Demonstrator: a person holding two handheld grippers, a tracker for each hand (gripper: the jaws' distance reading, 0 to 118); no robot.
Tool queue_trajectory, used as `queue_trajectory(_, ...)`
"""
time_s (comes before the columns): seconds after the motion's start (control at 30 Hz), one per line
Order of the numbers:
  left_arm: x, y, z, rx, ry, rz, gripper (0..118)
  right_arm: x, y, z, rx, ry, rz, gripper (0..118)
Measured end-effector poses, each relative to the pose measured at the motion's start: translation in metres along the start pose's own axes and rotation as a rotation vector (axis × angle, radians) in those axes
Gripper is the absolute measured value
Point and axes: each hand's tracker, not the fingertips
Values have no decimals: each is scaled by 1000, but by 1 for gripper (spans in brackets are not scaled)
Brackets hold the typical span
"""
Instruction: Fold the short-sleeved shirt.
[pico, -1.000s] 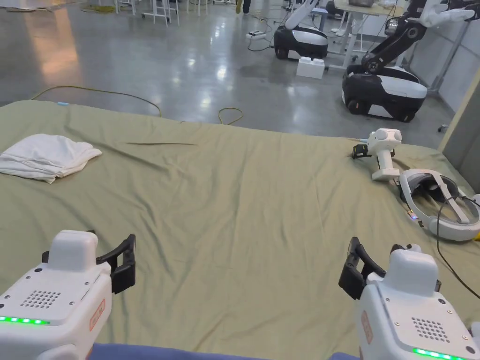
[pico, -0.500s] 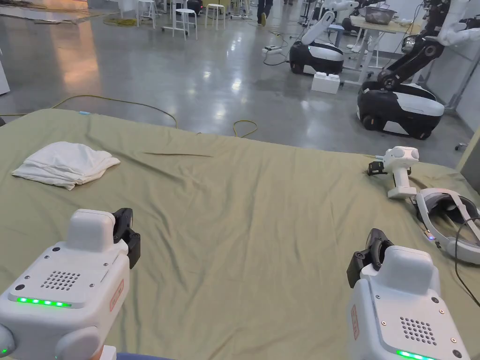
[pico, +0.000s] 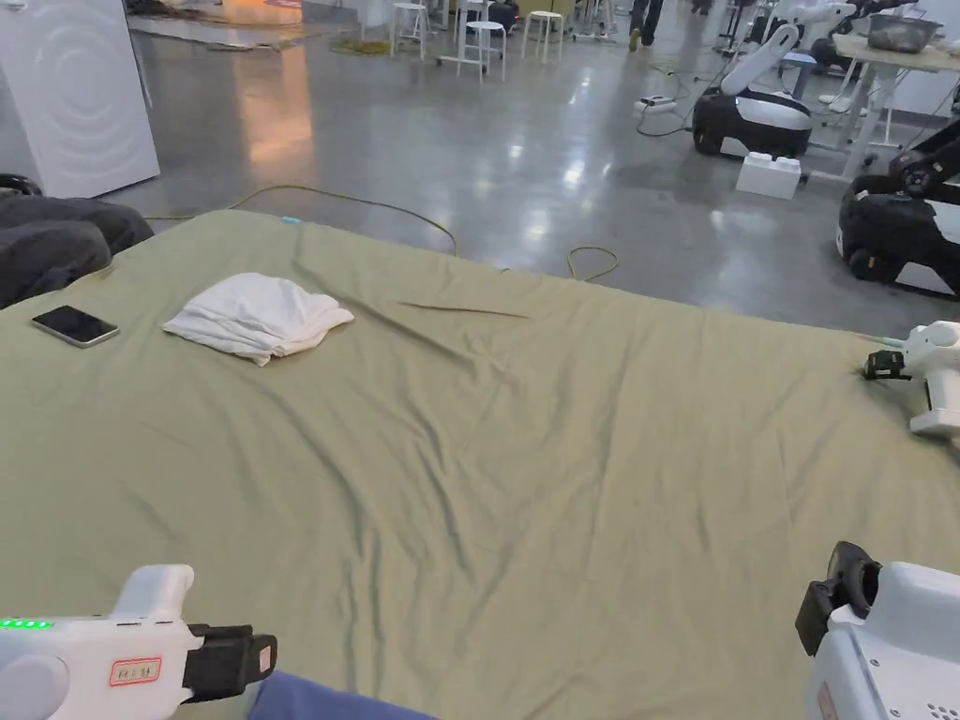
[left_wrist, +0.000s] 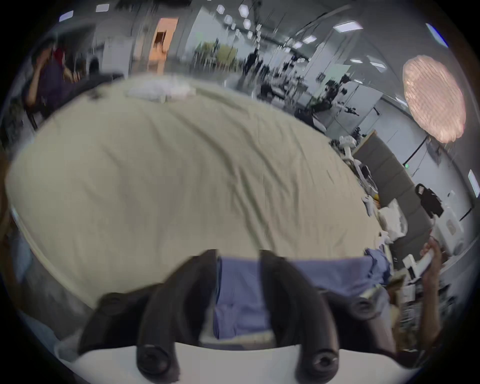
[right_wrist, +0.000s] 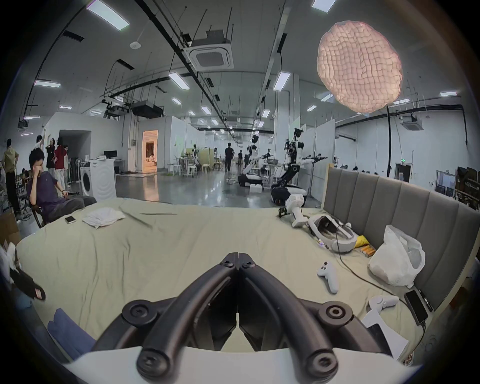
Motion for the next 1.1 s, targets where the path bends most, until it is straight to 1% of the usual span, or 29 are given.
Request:
queue_trajectory(0.03, -10, -5, -7, -40, -27, 34, 71, -1, -2, -1, -8, 2, -1, 0)
queue_trajectory(0.1, -30, -14, -19, -82, -96, 96, 74, -2, -5, -1, -26, 5, 0, 0)
queue_trajectory(0.17, -33, -22, -22, -115, -134, 175, 74, -3, -8, -1, -38, 7, 4, 0)
queue_trajectory(0.23, -47, -25, -33, -145, -154, 223, 74, -4, -9, -1, -50, 9, 13, 0)
queue_trajectory(0.33, -65, -21, -39, -113, -258, 263, 76, -4, -11, -2, -63, 10, 24, 0)
queue_trajectory(0.43, -69, -20, -45, -154, -360, 277, 77, -5, -13, -2, -73, 11, 24, 0)
queue_trajectory(0.5, -69, -23, -52, -183, -426, 278, 76, -6, -14, -2, -79, 11, 22, 0)
queue_trajectory(0.53, -54, -23, -44, -192, -463, 282, 76, -7, -14, -2, -84, 12, 21, 0)
queue_trajectory(0.6, -51, -26, -49, -212, -526, 324, 74, -8, -15, -2, -87, 14, 19, 0)
queue_trajectory(0.67, -50, -31, -59, -232, -565, 361, 68, -9, -16, -2, -91, 14, 18, 0)
queue_trajectory(0.7, -49, -35, -67, -228, -560, 353, 60, -10, -17, -2, -94, 15, 18, 0)
queue_trajectory(0.77, -40, -38, -72, -235, -547, 329, 15, -11, -17, -3, -97, 17, 16, 0)
queue_trajectory(0.8, -50, -38, -76, -260, -489, 309, 13, -12, -17, -3, -100, 17, 16, 0)
queue_trajectory(0.83, -56, -38, -79, -281, -450, 316, 13, -13, -16, -3, -101, 18, 17, 0)
queue_trajectory(0.87, -57, -38, -79, -273, -503, 347, 12, -13, -16, -3, -102, 20, 17, 0)
queue_trajectory(0.9, -57, -37, -74, -257, -505, 343, 12, -14, -16, -3, -103, 21, 19, 0)
queue_trajectory(1.0, -45, -31, -60, -234, -444, 262, 11, -16, -14, -2, -98, 23, 30, 0)
queue_trajectory(1.1, -47, -25, -55, -210, -451, 255, 11, -16, -14, -3, -97, 27, 35, 0)
